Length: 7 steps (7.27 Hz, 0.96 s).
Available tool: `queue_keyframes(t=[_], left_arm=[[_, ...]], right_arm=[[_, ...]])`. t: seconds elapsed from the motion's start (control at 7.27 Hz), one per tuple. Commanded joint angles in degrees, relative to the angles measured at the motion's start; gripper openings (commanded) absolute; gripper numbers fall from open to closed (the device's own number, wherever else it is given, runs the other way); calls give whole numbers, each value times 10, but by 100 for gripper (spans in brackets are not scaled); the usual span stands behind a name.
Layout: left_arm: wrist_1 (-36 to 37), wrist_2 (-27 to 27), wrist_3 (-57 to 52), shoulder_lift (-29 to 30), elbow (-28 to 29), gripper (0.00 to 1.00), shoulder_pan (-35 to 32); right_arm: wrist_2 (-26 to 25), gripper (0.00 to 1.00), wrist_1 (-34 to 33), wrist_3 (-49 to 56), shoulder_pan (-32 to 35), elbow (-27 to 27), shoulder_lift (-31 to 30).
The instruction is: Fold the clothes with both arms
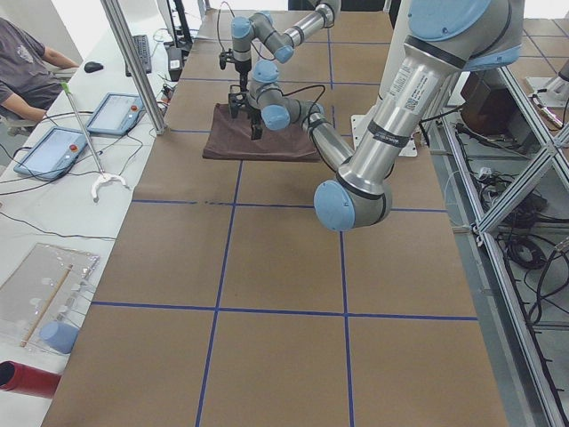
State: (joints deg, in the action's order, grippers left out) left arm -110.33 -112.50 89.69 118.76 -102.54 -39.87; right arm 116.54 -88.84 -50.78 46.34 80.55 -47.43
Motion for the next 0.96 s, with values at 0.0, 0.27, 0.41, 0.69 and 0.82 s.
queue_keyframes(t=[0.0, 0.27, 0.41, 0.69, 0.82], left_arm=[[5, 82, 204, -48, -83, 100, 148], [12, 183, 285, -66, -77, 98, 260], [21, 187, 301, -73, -72, 96, 269], [59, 202, 299, -78, -68, 93, 269], [60, 204, 294, -78, -66, 93, 261]], right_arm=[[53, 100, 0, -40, 1, 140, -83], [63, 100, 4, -130, -28, 205, -122], [62, 100, 5, -168, -42, 216, -121], [62, 100, 4, -175, -48, 224, -119], [62, 100, 5, -175, -48, 224, -119]])
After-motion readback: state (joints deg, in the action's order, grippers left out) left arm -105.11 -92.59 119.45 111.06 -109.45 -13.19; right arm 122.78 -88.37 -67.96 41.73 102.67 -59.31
